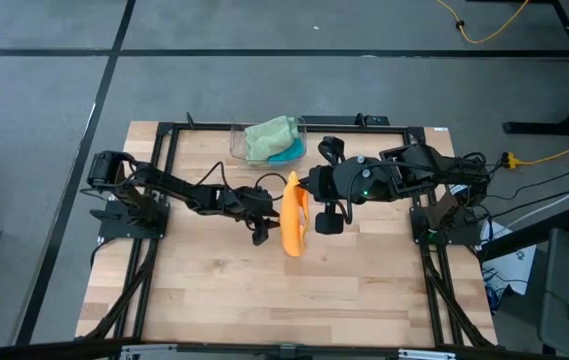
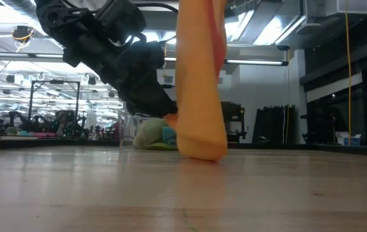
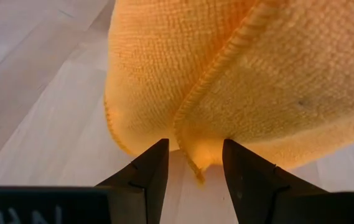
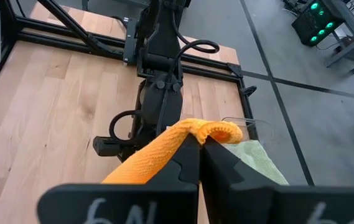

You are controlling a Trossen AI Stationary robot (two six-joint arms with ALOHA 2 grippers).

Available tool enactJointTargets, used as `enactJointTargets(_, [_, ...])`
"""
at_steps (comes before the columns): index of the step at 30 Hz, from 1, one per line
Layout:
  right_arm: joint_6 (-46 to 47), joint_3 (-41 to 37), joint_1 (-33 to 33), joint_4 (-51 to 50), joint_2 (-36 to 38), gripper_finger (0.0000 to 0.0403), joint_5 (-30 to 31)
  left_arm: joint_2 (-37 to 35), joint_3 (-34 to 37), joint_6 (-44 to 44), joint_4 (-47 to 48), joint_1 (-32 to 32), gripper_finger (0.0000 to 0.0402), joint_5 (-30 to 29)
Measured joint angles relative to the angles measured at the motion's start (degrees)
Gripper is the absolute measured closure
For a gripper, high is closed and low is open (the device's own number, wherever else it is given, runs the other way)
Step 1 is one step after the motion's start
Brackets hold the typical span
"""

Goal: Fold microfiber towels
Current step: Fold the orange towel

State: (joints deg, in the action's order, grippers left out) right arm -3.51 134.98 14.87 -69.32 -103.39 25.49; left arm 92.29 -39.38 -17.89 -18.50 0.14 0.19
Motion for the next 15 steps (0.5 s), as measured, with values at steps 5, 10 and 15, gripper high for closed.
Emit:
enactJointTargets(5, [0.0, 0.0, 0.0, 0.0, 0.0, 0.0398, 0.01, 0.0, 0.0, 0.02, 0.02, 0.0, 0.026, -0.19])
enactJointTargets(10, [0.0, 0.0, 0.0, 0.0, 0.0, 0.0398, 0.01, 0.0, -0.02, 0.04, 2.06, 0.15, 0.026, -1.26])
enactJointTargets(15, [0.0, 0.0, 0.0, 0.0, 0.0, 0.0398, 0.01, 0.0, -0.02, 0.04, 1.99, 0.76, 0.026, -2.43])
